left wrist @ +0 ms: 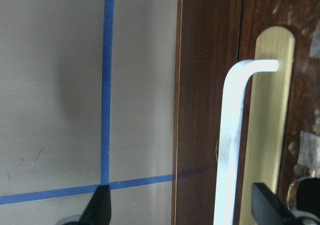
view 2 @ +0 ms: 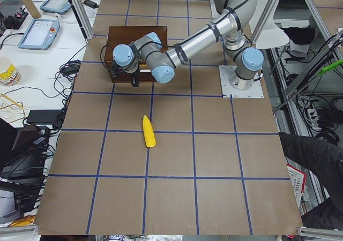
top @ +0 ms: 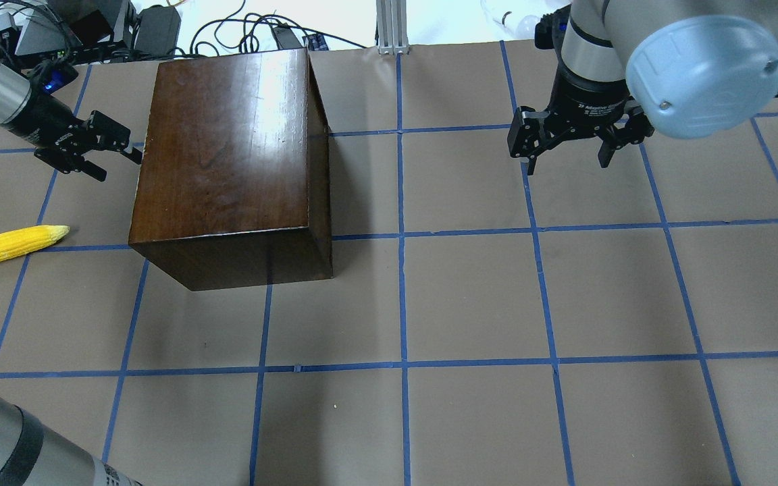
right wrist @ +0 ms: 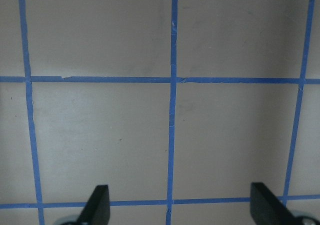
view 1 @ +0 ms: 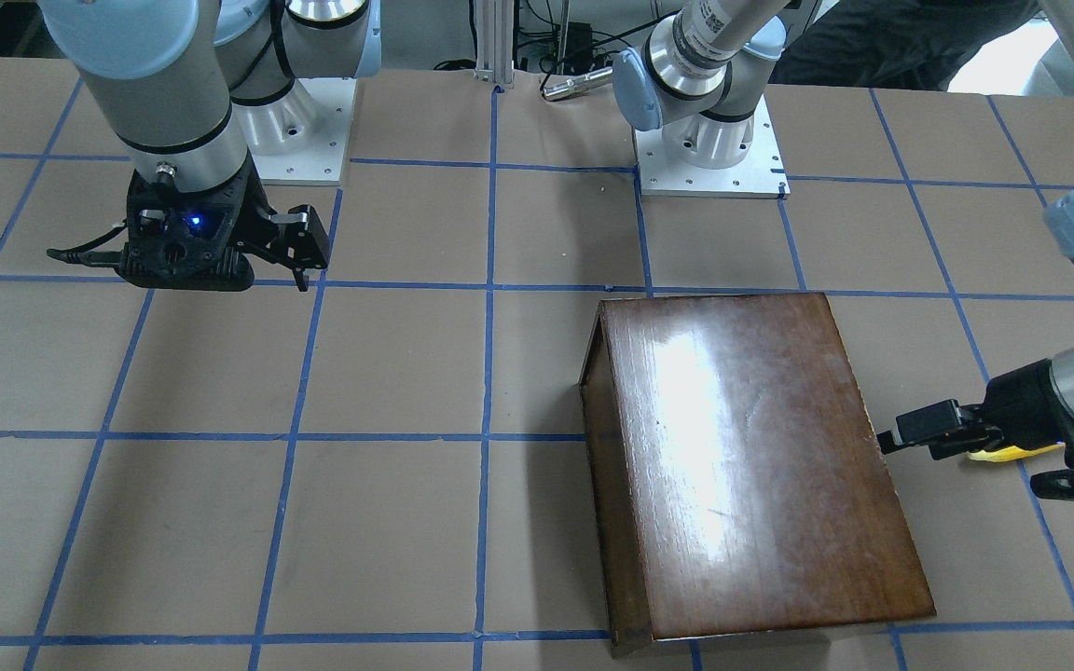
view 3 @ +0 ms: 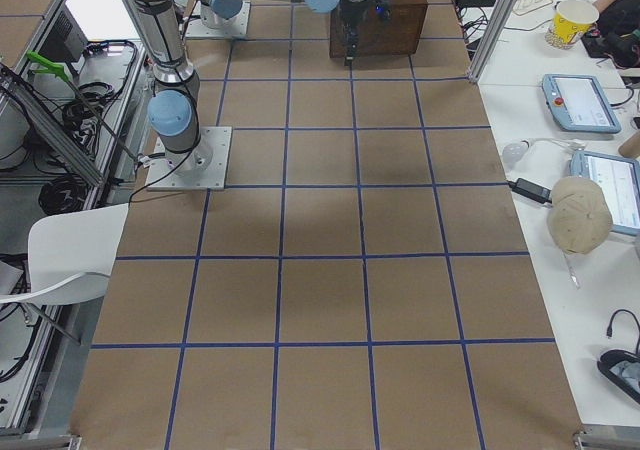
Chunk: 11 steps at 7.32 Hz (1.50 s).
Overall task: Open drawer and put corn inside
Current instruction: 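Lower the left gripper onto the white drawer handle and close it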
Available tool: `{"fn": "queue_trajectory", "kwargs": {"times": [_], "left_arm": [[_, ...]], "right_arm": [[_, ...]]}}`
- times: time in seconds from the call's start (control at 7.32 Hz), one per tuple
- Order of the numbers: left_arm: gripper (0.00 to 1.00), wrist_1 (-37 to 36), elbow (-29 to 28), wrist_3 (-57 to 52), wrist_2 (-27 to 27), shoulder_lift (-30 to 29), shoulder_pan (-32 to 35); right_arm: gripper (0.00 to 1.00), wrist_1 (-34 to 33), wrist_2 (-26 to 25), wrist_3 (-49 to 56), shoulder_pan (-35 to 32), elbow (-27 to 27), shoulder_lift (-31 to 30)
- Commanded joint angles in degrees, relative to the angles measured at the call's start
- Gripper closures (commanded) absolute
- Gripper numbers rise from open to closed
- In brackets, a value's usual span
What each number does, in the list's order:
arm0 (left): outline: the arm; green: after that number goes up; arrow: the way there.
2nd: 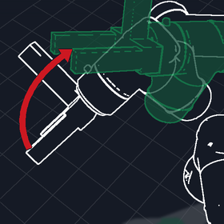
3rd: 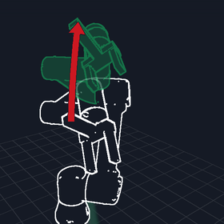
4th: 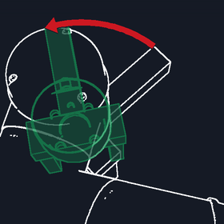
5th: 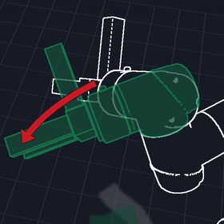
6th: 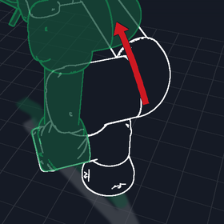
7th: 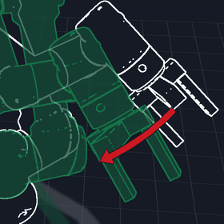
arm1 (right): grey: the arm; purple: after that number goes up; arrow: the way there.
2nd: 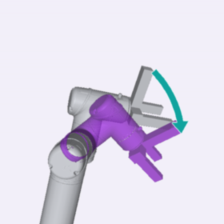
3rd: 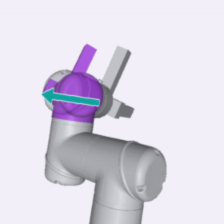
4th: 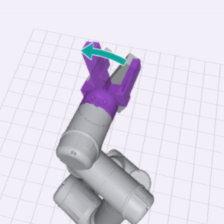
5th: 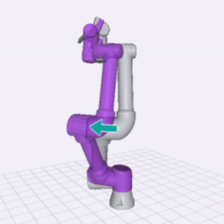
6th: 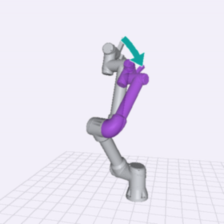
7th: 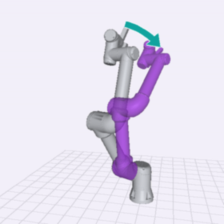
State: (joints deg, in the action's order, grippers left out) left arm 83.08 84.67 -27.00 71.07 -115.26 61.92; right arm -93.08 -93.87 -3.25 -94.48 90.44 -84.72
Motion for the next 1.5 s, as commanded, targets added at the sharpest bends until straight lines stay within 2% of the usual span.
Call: {"fn": "queue_trajectory", "kwargs": {"times": [0.0, 1.37], "left_arm": [[0.01, 0.06, 0.23, -0.42, -0.15, -0.05, 0.05], [0.00, -2.39, 1.73, -1.48, -0.06, -1.36, 1.37]], "right_arm": [[0.00, 0.01, 0.00, 0.00, 0.00, 0.00, 0.00], [0.00, -0.08, 0.00, 0.00, 0.00, 0.00, 0.00]]}}
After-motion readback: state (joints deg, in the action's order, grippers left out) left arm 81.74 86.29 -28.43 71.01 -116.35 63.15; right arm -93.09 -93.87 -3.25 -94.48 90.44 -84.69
